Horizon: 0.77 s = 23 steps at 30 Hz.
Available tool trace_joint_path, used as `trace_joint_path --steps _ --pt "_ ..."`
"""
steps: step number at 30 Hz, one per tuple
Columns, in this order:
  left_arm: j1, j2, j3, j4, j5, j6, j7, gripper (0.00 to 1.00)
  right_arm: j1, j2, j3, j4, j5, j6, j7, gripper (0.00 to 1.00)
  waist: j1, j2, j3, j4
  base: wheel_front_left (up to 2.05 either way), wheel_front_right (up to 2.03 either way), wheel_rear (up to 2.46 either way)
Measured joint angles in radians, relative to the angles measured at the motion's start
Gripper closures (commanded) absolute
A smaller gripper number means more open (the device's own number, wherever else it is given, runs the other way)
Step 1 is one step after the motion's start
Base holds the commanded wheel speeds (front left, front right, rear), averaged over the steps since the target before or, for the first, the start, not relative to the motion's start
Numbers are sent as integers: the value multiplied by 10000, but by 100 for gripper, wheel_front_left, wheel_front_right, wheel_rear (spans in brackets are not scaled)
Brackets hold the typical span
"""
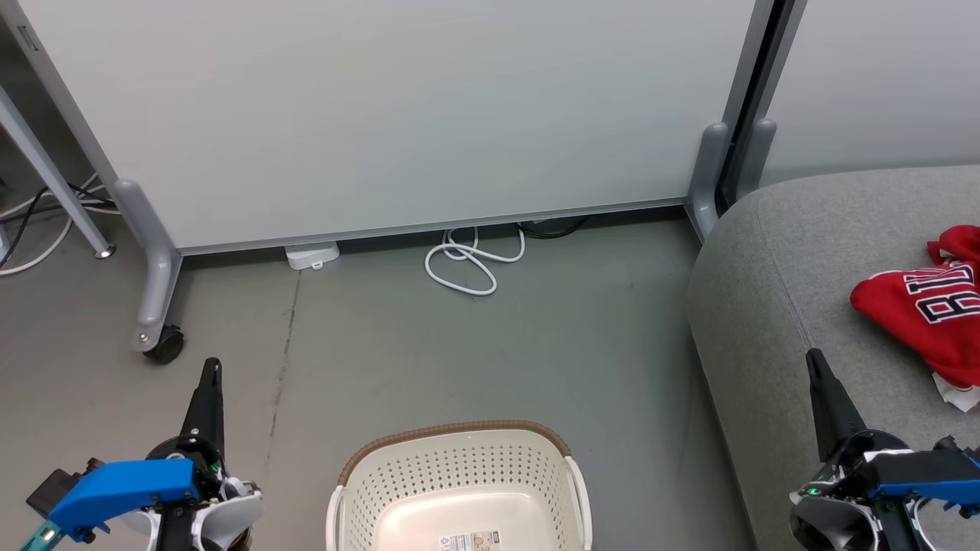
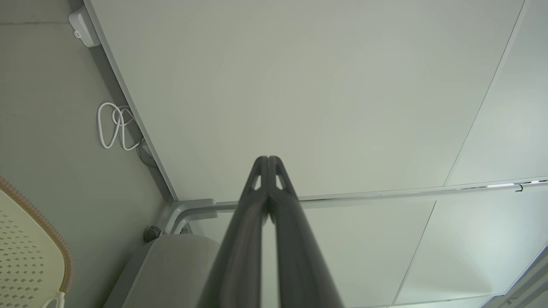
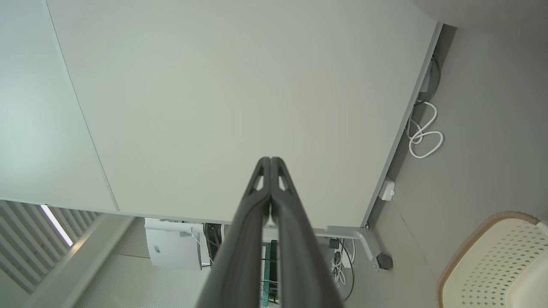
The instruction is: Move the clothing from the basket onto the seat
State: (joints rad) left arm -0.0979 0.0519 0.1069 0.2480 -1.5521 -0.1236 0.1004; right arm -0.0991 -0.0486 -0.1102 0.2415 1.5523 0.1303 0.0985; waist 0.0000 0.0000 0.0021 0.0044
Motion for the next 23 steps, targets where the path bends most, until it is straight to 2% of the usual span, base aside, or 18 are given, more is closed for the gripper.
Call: trace_joint_path --steps 9,23 --pt "-43 -10 71 -4 -593 -23 138 100 -22 0 -35 29 581 0 159 100 0 1 10 -44 0 0 0" --pt "-58 -12 73 -6 -594 -61 138 100 -44 0 -36 31 593 0 161 100 0 0 10 -45 0 0 0"
